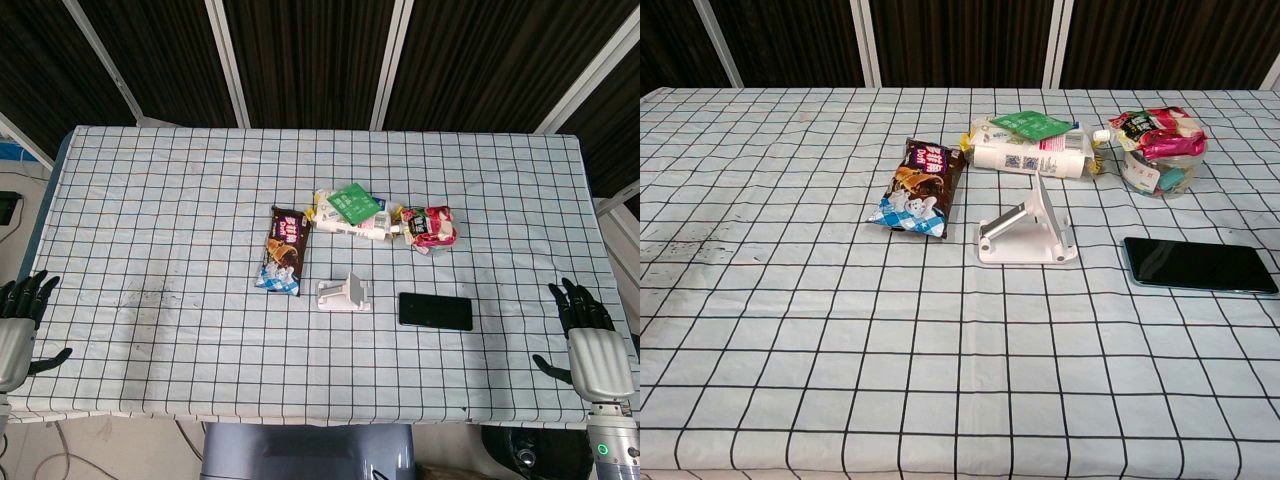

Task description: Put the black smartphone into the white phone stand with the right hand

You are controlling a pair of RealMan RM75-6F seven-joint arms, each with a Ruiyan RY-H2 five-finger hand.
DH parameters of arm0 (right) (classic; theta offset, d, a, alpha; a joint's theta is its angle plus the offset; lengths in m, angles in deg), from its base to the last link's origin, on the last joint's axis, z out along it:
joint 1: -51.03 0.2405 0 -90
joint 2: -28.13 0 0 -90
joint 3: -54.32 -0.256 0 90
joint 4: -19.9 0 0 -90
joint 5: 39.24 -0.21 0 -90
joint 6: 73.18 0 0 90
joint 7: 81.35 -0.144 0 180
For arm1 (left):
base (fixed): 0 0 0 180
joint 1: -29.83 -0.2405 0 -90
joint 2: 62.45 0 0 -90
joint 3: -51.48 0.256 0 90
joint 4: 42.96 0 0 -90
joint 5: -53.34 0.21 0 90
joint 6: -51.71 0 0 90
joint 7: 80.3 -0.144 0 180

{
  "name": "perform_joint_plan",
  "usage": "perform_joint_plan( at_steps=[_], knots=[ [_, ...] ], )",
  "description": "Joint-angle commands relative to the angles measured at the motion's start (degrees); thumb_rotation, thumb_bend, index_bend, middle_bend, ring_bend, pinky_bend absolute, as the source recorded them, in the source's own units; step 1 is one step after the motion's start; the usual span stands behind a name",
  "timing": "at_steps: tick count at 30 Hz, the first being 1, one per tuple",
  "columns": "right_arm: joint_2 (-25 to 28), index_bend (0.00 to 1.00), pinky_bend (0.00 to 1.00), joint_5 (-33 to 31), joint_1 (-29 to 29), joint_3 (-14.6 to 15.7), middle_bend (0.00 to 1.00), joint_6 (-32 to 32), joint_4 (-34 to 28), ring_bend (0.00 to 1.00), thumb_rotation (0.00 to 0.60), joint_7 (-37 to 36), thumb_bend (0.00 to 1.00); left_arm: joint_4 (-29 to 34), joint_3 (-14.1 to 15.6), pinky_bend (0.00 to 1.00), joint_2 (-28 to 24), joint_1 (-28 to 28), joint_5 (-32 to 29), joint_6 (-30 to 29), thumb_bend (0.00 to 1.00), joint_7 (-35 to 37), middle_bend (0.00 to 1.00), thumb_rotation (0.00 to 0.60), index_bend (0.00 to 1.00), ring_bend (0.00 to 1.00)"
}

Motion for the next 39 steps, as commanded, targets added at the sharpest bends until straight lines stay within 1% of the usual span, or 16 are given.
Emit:
perform_joint_plan(
  at_steps=[1, 5, 7, 12, 16, 18, 22, 26, 31, 34, 39],
  knots=[
    [0.01, 0.00, 0.16, -0.02, -0.02, -0.03, 0.00, 0.16, -0.14, 0.00, 0.600, 0.14, 0.09, -0.06, 0.00, 0.00, 0.03, -0.01, 0.02, -0.01, 0.00, 0.05, 0.00, 0.600, 0.00, 0.00],
    [0.11, 0.00, 0.16, 0.02, 0.06, 0.06, 0.00, 0.58, -0.86, 0.00, 0.600, 0.56, 0.09, -0.12, -0.03, 0.00, 0.08, 0.07, 0.05, 0.08, 0.00, 0.10, 0.00, 0.600, 0.00, 0.00],
    [0.37, 0.00, 0.16, -0.01, 0.33, 0.22, 0.00, 1.32, -2.01, 0.00, 0.600, 2.06, 0.09, -0.18, 0.01, 0.00, 0.11, 0.14, 0.33, 0.04, 0.00, -0.03, 0.00, 0.600, 0.00, 0.00],
    [1.03, 0.00, 0.16, -1.43, 1.43, 0.39, 0.00, 4.26, -6.73, 0.00, 0.600, 6.23, 0.12, -0.31, -0.05, 0.00, 0.24, 0.17, 0.43, -0.03, 0.00, 0.23, 0.00, 0.600, 0.00, 0.00],
    [0.37, 0.00, 0.16, -4.62, 3.23, -0.46, 0.01, 7.45, -11.12, 0.00, 0.600, 10.82, 0.14, -0.41, -0.02, 0.00, 0.29, 0.37, 0.75, 0.13, 0.00, 0.20, 0.00, 0.600, 0.00, 0.00],
    [-0.32, 0.00, 0.16, -6.83, 4.31, -0.91, 0.03, 9.19, -12.86, 0.00, 0.600, 13.70, 0.15, -0.52, -0.04, 0.00, 0.32, 0.44, 0.85, 0.16, 0.00, 0.26, 0.00, 0.600, 0.00, 0.00],
    [-2.91, 0.04, 0.16, -12.77, 6.98, -2.27, 0.09, 12.38, -15.93, 0.00, 0.600, 19.95, 0.17, -0.97, -0.16, 0.00, 0.41, 0.55, 0.84, 0.19, 0.00, 0.56, 0.00, 0.600, 0.00, 0.00],
    [-6.61, 0.08, 0.16, -17.58, 9.53, -3.64, 0.13, 13.80, -16.09, 0.00, 0.600, 25.01, 0.17, -1.29, -0.27, 0.00, 0.41, 0.67, 0.61, 0.45, 0.00, 0.99, 0.00, 0.600, 0.00, 0.00],
    [-11.78, 0.11, 0.16, -22.99, 12.37, -5.01, 0.15, 14.53, -14.44, 0.00, 0.600, 29.79, 0.18, -1.43, -0.21, 0.00, 0.19, 0.78, 0.91, 0.49, 0.00, 1.21, 0.00, 0.600, 0.00, 0.00],
    [-14.28, 0.13, 0.16, -25.35, 13.74, -5.46, 0.16, 14.47, -13.07, 0.00, 0.600, 31.94, 0.19, -1.64, -0.14, 0.00, 0.21, 0.79, 1.24, 0.33, 0.00, 1.03, 0.00, 0.600, 0.00, 0.00],
    [-17.25, 0.16, 0.16, -28.92, 15.64, -6.69, 0.19, 14.66, -11.00, 0.00, 0.600, 33.14, 0.23, -1.58, -0.12, 0.00, 0.28, 0.90, 0.92, 0.74, 0.00, 0.90, 0.00, 0.600, 0.00, 0.00]
  ],
)
